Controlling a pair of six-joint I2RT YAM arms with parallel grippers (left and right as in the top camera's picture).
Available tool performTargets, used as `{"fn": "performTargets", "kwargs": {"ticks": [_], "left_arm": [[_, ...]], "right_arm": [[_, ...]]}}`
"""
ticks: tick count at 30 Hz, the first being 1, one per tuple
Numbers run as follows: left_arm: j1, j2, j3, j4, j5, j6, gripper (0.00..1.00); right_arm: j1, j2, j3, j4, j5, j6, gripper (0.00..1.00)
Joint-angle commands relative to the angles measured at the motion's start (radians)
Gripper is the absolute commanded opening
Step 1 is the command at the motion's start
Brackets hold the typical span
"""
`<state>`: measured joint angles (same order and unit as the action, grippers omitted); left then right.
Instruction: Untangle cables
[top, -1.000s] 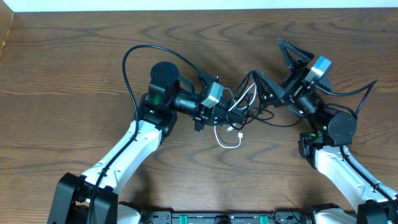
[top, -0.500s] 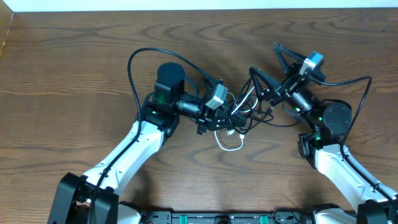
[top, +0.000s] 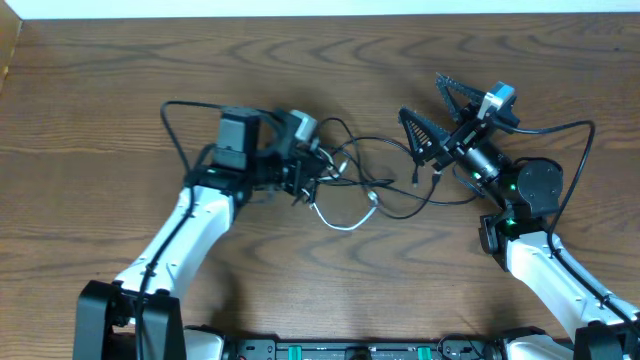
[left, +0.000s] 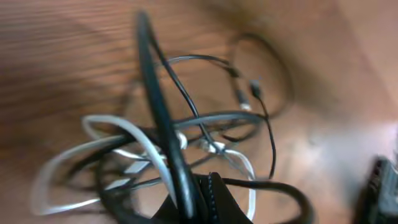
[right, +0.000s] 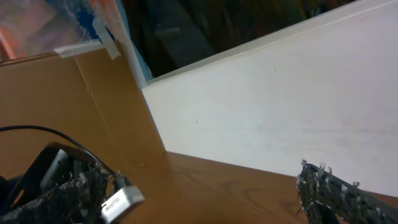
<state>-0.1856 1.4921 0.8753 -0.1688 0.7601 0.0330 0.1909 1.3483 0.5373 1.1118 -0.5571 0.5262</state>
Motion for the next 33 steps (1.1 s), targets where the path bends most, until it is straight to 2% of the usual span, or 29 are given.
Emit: {"fn": "performTargets", "kwargs": {"ticks": [1,4,9,20,27,33], "left_arm": [[0.066,-0.053,0.008,-0.007,-0.073,-0.074,0.07],[0.106,-0.123,0.016,-0.023,-0.088,-0.087,0.07],[0.109,-0.259,0.068,-0.192,-0.272,-0.074,0.07],[0.109,-0.403,0.081,-0.484,-0.355,-0.022,0.07],[0.050,-0.411,0.116,-0.473,-0.353,-0.023,0.07],[-0.086,-0.408,0.156,-0.333,-0.321,-0.020,0.07]], "right_arm": [[-0.003,0.000,0.007,-0.018,0.002,-0.005,0.96],[-0.002,0.000,0.007,-0.047,0.002,-0.011,0.96],[-0.002,0.000,0.007,-0.078,0.005,-0.029,0.96],[-0.002,0.000,0.007,-0.157,-0.004,-0.064,0.94],[0.021,0.000,0.007,-0.213,-0.115,-0.110,0.91],[0.064,0.000,0.007,-0.234,-0.175,-0.183,0.92]]}}
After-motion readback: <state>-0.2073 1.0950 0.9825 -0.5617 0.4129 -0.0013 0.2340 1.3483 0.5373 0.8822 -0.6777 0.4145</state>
